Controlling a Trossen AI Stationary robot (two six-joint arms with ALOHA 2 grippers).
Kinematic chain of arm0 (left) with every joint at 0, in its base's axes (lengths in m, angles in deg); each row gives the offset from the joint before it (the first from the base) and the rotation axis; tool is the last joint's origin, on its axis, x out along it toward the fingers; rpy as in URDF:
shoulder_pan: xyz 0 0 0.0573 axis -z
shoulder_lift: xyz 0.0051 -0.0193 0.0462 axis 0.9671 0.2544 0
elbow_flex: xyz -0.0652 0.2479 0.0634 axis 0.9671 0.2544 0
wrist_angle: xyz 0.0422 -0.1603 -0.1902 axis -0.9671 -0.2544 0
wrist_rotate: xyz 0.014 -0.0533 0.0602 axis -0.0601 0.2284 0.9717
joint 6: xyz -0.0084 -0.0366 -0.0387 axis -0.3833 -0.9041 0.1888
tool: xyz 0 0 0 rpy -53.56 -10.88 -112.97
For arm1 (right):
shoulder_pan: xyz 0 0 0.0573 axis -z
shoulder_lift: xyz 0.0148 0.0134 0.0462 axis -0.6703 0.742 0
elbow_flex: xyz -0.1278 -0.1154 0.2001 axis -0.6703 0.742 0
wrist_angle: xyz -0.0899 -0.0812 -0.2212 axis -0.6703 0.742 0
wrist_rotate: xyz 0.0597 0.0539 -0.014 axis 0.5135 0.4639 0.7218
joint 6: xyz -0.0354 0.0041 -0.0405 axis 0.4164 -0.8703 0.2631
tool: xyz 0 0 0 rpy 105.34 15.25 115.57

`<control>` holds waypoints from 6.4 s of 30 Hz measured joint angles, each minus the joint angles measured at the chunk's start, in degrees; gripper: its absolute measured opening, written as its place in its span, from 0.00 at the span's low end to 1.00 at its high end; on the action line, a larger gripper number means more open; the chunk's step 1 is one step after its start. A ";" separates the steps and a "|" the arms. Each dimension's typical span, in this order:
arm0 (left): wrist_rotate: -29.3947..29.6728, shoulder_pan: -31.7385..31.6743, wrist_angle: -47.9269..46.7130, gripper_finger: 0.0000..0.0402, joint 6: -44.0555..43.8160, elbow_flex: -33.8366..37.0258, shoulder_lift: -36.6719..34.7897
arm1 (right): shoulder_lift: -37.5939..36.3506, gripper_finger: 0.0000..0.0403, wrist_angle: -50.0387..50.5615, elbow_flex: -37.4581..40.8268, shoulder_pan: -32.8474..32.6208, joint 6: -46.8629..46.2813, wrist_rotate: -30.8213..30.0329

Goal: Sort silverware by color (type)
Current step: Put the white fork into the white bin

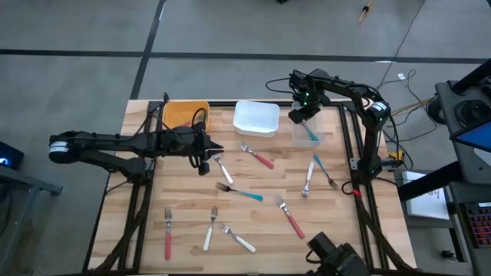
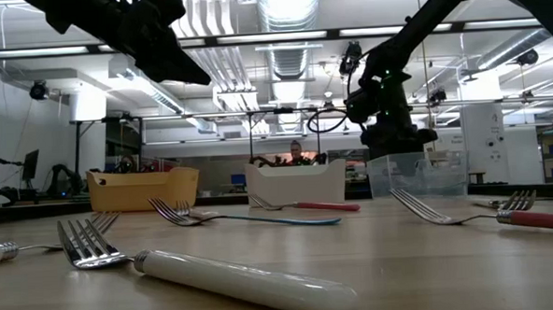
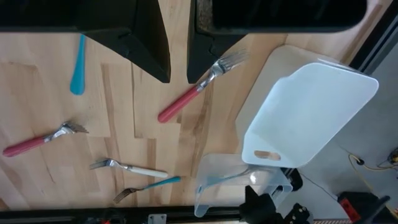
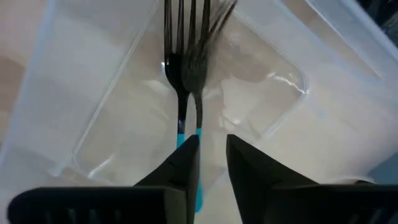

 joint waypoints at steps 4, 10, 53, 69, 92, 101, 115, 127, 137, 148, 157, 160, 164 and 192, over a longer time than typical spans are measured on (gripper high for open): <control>-0.02 0.00 0.19 0.09 0.00 1.02 0.00 | -0.89 0.24 -0.23 -0.02 -0.02 -0.02 -0.02; 0.02 -0.09 0.33 0.09 0.00 2.62 0.00 | -6.06 0.25 -3.77 0.52 -2.27 -0.61 -0.05; -11.19 2.75 -6.11 0.09 -52.87 1.92 10.50 | -39.01 0.16 -33.43 31.90 -38.91 -6.97 -0.73; -5.29 3.91 -5.01 0.09 -69.53 -0.77 20.45 | -39.12 0.15 -34.75 35.22 -38.72 -0.12 -14.59; 7.22 4.55 -39.87 0.15 -72.49 -27.02 42.20 | -41.62 0.21 -34.63 35.79 -38.49 2.54 -15.06; 7.37 4.61 -39.30 0.27 -71.98 -28.57 45.66 | -42.64 0.21 -34.66 36.14 -38.49 2.01 -15.06; 9.59 4.61 -33.37 0.30 -74.94 -23.71 45.62 | -42.64 0.21 -34.67 36.17 -38.49 2.08 -15.06; 11.31 4.66 -30.57 0.05 -72.40 -21.75 45.48 | -42.62 0.21 -34.71 36.17 -38.49 2.18 -15.06; 12.19 4.91 -33.36 0.02 -67.35 -22.06 42.75 | -42.62 0.21 -34.74 36.30 -38.49 2.45 -15.07; 11.19 2.38 -33.86 0.02 -34.04 -22.36 26.97 | -42.60 0.21 -40.05 36.35 -38.48 4.71 -15.11; 6.49 -11.63 -27.21 0.02 -4.62 -26.78 21.75 | -42.60 0.14 -48.49 36.37 -37.60 7.08 -15.01; 5.15 -16.12 -25.29 0.02 3.05 -28.53 22.86 | -42.60 0.14 -49.53 36.39 -35.80 7.68 -15.02; 0.56 -20.83 -22.51 0.02 10.09 -29.83 24.83 | -42.67 0.13 -50.23 36.39 -32.71 7.62 -15.04; -11.72 -26.97 -16.84 0.02 27.31 -49.25 50.62 | -42.99 0.13 -50.34 35.50 -17.25 7.67 -14.30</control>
